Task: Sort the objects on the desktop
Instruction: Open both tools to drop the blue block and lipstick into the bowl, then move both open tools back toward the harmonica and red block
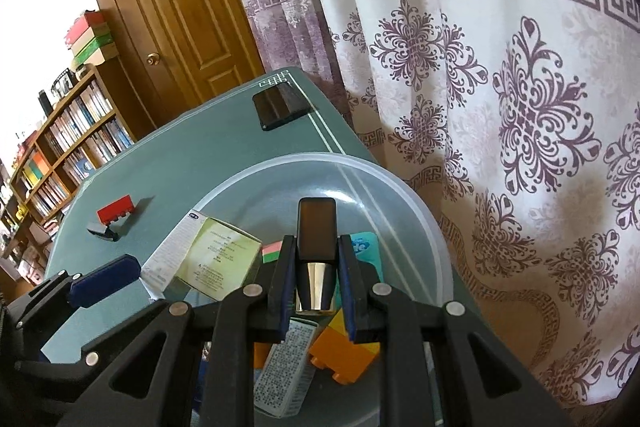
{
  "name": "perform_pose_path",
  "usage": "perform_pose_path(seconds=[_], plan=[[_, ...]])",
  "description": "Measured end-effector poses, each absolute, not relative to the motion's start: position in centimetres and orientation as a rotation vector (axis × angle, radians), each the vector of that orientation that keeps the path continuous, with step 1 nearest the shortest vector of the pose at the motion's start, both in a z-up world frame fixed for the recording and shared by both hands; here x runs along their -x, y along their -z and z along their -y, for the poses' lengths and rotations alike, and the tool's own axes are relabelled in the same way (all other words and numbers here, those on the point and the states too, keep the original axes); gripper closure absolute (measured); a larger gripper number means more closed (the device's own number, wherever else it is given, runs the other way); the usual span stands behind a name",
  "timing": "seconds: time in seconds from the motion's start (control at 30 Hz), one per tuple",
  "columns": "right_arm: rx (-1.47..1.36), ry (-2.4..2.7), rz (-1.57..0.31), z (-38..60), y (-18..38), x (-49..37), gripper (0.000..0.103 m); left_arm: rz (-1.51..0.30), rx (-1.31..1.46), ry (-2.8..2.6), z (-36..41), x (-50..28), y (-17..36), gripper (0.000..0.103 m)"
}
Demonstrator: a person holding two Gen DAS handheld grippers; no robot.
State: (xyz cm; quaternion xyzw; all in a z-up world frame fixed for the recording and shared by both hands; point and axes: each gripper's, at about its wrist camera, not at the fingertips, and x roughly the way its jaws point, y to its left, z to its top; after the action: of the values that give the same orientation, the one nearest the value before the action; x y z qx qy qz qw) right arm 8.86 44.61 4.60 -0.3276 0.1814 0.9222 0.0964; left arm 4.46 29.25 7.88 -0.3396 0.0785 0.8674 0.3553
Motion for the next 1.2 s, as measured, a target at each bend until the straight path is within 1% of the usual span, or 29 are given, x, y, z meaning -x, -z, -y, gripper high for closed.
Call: perform_pose_path(seconds=[0.07, 0.23, 0.4, 0.47, 0.57, 0.67, 0.73, 0.8, 1.03, 1.13, 1.2], plan=[[0.98, -2.73, -0.547, -44.6, -4.5, -8.8, 0.079, -0.197, 0.883, -2.253, -28.9, -4.3, -7.9, 0.039], [0.977, -2.725, -0.557, -44.7, -4.5, -8.8, 0.072, -0.191, 0.883, -2.29, -28.1, -4.0, -8.0, 0.039], [0.971, -2.727, -0.542, -44.5, -4.6, -8.9, 0.071, -0.207, 0.872, -2.336, -27.5, -3.9, -8.0, 0.038], [0.969, -2.729, -0.533, -44.3, -4.7, -8.9, 0.071, -0.208, 0.872, -2.352, -27.2, -3.9, -8.0, 0.033], [0.965, -2.73, -0.527, -44.2, -4.7, -8.9, 0.071, -0.198, 0.876, -2.379, -26.7, -3.7, -8.0, 0.031], [0.961, -2.729, -0.528, -44.1, -4.8, -9.0, 0.066, -0.187, 0.885, -2.397, -26.1, -3.5, -7.9, 0.031], [0.95, -2.732, -0.532, -44.0, -5.0, -9.1, 0.061, -0.179, 0.893, -2.407, -25.7, -3.4, -7.8, 0.031], [0.937, -2.738, -0.522, -43.8, -5.3, -9.3, 0.058, -0.172, 0.903, -2.416, -25.5, -3.2, -7.7, 0.031], [0.911, -2.801, -0.494, -42.5, -6.2, -9.5, 0.057, -0.156, 0.909, -2.437, -24.4, -3.1, -7.7, 0.031], [0.915, -2.804, -0.48, -42.1, -6.2, -9.4, 0.053, -0.15, 0.913, -2.448, -24.2, -2.9, -7.7, 0.031], [0.918, -2.801, -0.475, -41.9, -6.1, -9.3, 0.052, -0.145, 0.919, -2.457, -23.8, -2.7, -7.6, 0.031]])
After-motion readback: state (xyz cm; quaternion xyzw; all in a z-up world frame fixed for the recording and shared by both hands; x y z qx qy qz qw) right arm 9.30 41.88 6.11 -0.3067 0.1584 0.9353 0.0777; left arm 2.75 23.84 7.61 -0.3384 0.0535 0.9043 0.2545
